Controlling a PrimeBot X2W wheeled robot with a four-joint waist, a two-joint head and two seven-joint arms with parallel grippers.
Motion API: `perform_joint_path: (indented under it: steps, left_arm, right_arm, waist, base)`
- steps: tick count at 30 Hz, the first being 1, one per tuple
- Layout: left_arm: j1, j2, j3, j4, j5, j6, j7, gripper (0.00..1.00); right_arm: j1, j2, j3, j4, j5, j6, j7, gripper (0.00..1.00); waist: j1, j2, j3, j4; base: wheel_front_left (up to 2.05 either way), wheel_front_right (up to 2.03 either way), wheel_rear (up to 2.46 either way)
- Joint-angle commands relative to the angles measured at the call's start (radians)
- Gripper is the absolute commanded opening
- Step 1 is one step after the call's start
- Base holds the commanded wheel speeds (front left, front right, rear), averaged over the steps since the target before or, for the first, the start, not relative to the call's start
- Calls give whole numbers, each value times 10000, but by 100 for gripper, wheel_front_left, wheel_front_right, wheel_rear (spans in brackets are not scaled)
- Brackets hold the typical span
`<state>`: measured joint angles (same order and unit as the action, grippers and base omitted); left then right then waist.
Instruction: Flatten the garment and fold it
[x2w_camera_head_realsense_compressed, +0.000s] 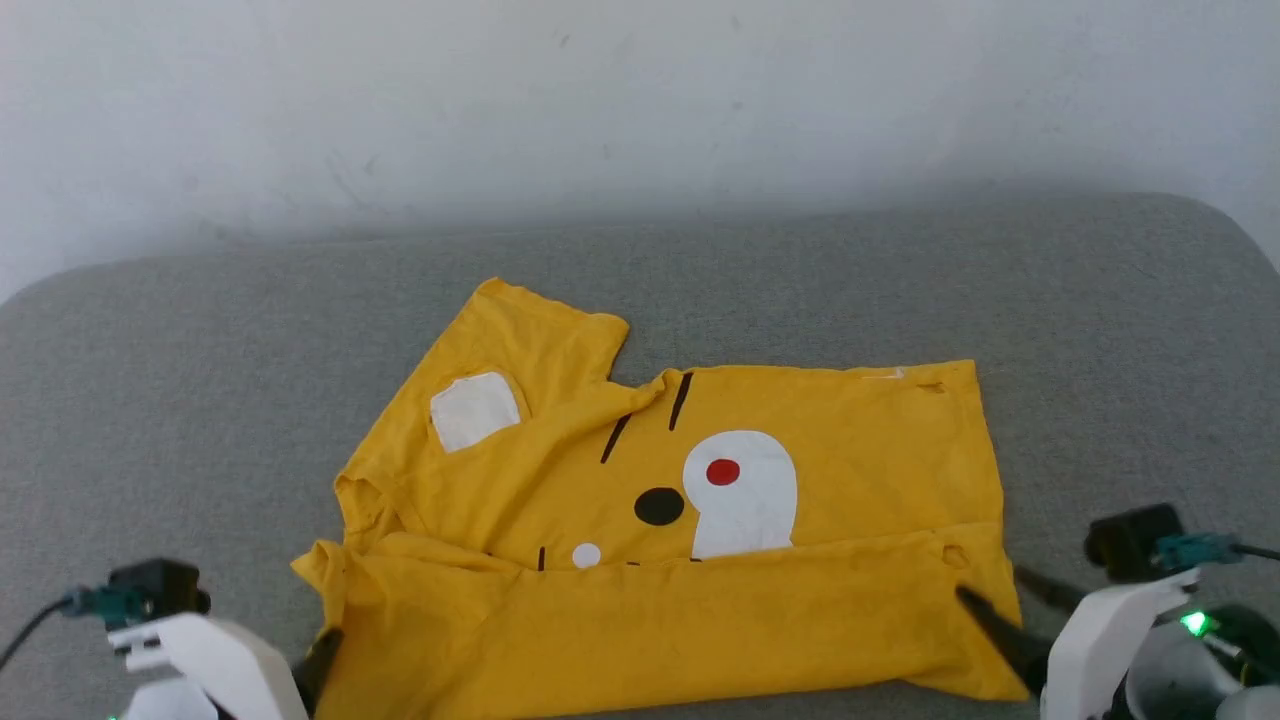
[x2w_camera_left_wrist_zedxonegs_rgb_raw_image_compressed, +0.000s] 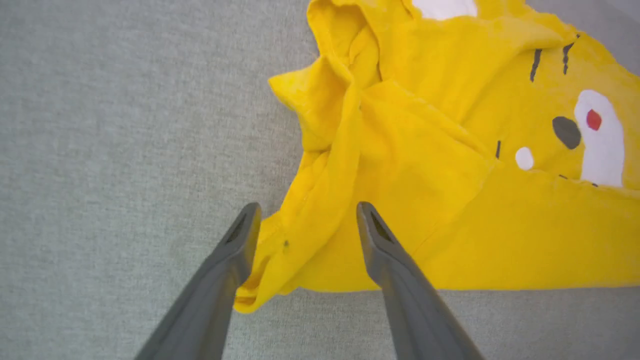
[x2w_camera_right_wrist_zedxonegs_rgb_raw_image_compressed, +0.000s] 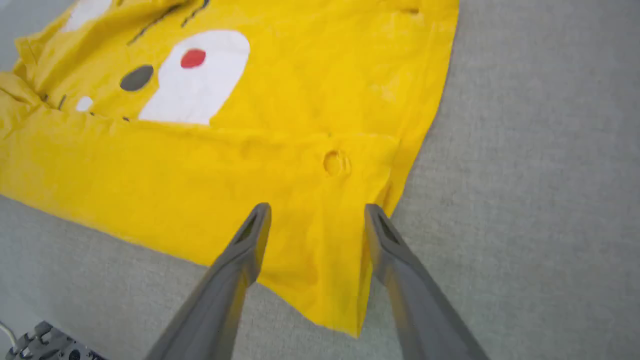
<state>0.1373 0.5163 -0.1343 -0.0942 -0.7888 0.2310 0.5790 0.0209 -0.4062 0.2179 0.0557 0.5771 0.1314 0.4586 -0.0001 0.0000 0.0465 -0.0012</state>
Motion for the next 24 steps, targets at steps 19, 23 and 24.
perform_joint_path:
  steps: [19,23,24]
  left_arm:
    - [-6720,-664,-236,2956,1842,-842,-3233,100]
    - [-7833,-689,-473,3901,1939,-1064,-3025,100]
    - [-8169,-732,-532,4234,1873,-1161,-2851,100]
  right_arm:
    - [-1384,2215,-2159,-2728,-2479,-7,-3189,100]
    - [-1562,2278,-2187,-2685,-2491,-7,-3258,100]
    - [-1619,2295,-2149,-2654,-2474,-7,-3283,100]
  waist:
    - [1,0,2641,-1424]
    - [1,0,2970,-1624]
    - [1,0,3072,-1708]
  base:
    - [0,0,0]
    - [0,0,0]
    - [0,0,0]
